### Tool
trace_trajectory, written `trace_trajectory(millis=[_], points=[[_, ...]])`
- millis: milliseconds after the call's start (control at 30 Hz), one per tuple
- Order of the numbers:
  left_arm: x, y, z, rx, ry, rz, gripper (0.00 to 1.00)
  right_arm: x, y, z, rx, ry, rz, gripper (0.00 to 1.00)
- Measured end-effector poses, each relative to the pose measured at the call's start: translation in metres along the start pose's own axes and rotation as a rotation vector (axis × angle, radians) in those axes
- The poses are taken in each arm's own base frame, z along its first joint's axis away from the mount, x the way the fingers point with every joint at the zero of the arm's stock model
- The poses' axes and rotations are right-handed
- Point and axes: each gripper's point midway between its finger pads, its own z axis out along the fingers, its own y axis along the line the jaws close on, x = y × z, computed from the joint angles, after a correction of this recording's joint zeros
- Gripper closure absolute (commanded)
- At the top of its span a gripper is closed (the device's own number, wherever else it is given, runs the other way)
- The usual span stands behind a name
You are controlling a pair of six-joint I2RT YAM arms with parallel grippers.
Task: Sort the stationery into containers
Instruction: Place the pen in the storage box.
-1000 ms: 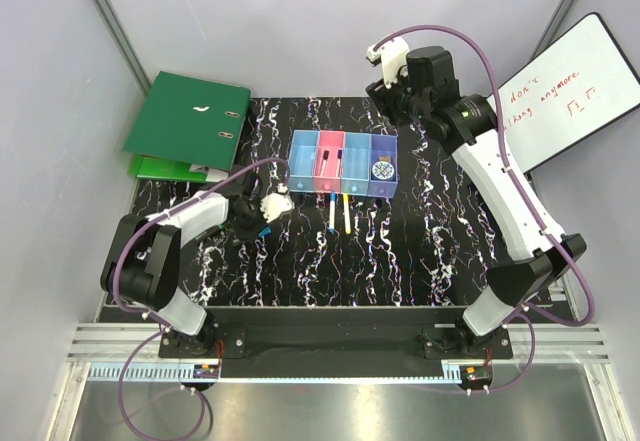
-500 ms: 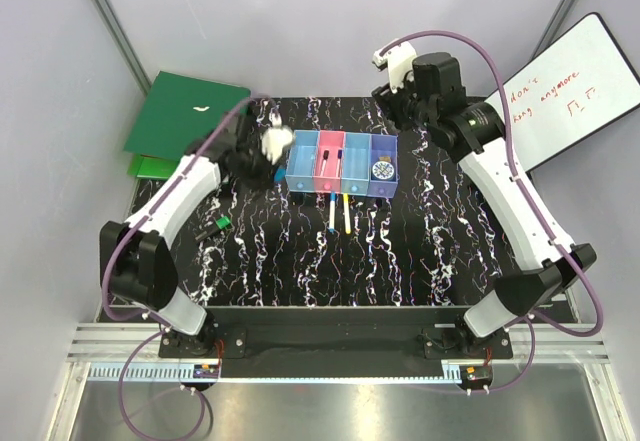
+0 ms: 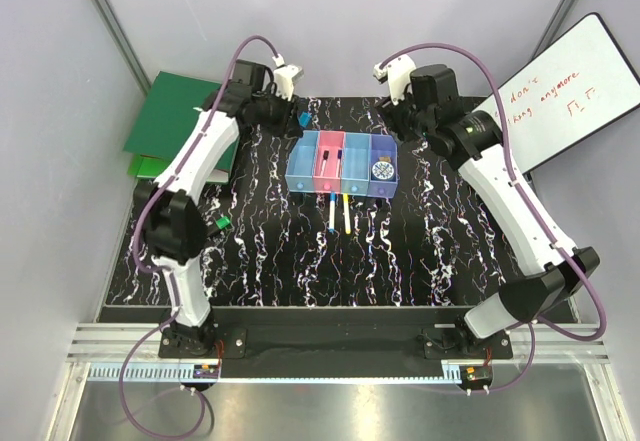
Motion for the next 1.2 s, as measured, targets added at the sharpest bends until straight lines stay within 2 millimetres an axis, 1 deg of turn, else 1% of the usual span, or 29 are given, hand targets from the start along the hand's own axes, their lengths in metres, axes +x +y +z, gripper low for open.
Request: trace_trajectory(millis=[100, 233, 333, 500, 633, 767, 833, 900, 967, 1000, 1033, 1200], points=[[0.01, 0.009, 0.025, 0.002, 0.037, -0.074, 1.0, 0.001, -0.002, -0.004, 0.009, -0.001, 0.001, 0.34], [0.029, 0.023, 0.056, -0.012, 0.086, -0.161, 1.0, 0.003, -0.004, -0.009, 0.02, -0.007, 0.003, 0.34], [0.041, 0.032, 0.074, -0.031, 0.11, -0.202, 1.0, 0.004, -0.004, -0.01, 0.021, -0.006, 0.003, 0.34], [0.054, 0.046, 0.093, -0.072, 0.133, -0.237, 1.0, 0.006, -0.004, -0.01, 0.022, -0.002, 0.003, 0.34], [0.058, 0.053, 0.099, -0.101, 0.138, -0.233, 1.0, 0.006, -0.004, -0.01, 0.022, -0.002, 0.006, 0.34], [0.056, 0.056, 0.1, -0.123, 0.125, -0.214, 0.87, 0.006, -0.004, -0.01, 0.022, -0.003, 0.008, 0.33], [0.056, 0.057, 0.101, -0.128, 0.126, -0.207, 0.82, 0.006, -0.004, -0.01, 0.022, -0.003, 0.008, 0.34], [0.057, 0.057, 0.102, -0.127, 0.128, -0.199, 0.71, 0.006, -0.004, -0.01, 0.022, -0.003, 0.009, 0.34], [0.059, 0.056, 0.102, -0.125, 0.132, -0.195, 0.64, 0.006, -0.004, -0.01, 0.023, -0.003, 0.011, 0.34], [0.059, 0.056, 0.103, -0.125, 0.133, -0.192, 0.54, 0.006, -0.004, -0.01, 0.023, -0.003, 0.011, 0.34], [0.06, 0.055, 0.103, -0.124, 0.134, -0.192, 0.51, 0.005, -0.004, -0.01, 0.023, -0.004, 0.011, 0.34], [0.061, 0.054, 0.104, -0.121, 0.137, -0.184, 0.5, 0.004, -0.005, -0.009, 0.025, -0.009, 0.013, 0.34]])
